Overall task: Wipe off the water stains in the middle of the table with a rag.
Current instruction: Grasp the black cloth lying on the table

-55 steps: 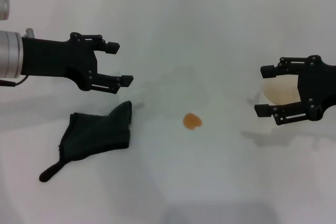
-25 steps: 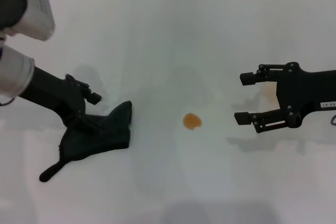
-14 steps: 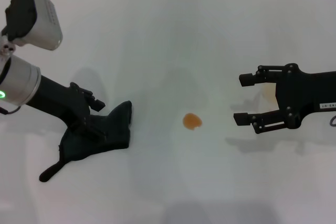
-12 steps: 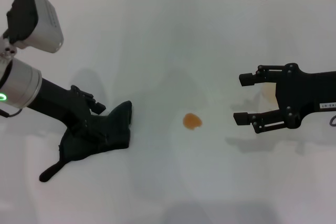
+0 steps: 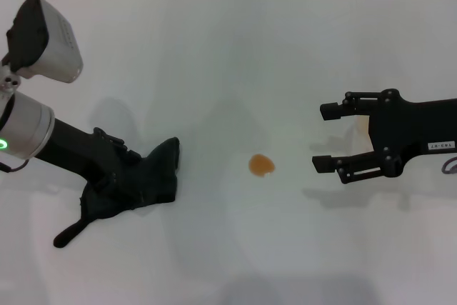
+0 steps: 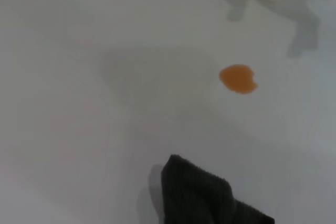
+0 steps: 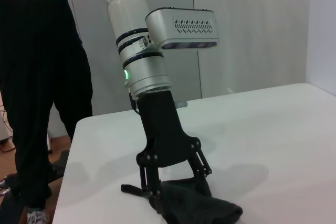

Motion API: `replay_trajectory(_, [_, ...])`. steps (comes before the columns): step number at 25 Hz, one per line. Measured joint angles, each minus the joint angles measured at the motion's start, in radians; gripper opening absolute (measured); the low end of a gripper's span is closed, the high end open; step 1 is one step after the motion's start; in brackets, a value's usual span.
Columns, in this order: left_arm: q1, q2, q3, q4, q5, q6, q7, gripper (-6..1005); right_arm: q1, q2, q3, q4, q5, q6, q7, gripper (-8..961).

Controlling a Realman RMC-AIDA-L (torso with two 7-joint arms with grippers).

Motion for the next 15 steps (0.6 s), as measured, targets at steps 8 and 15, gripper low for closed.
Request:
replay_trajectory(8, [0.013,0.006,-0.022,0.01,0.001,-0.002,-0.002,795,-0.002,0.0,0.0,-0.005,0.008,0.001,0.001,824])
replay_trajectory(15, [0.012,0.012,-0.04,0.01,0.003,-0.026,0.001,793,0.002,0.0,0.002,-0.002,0.008,0.001,0.001,759])
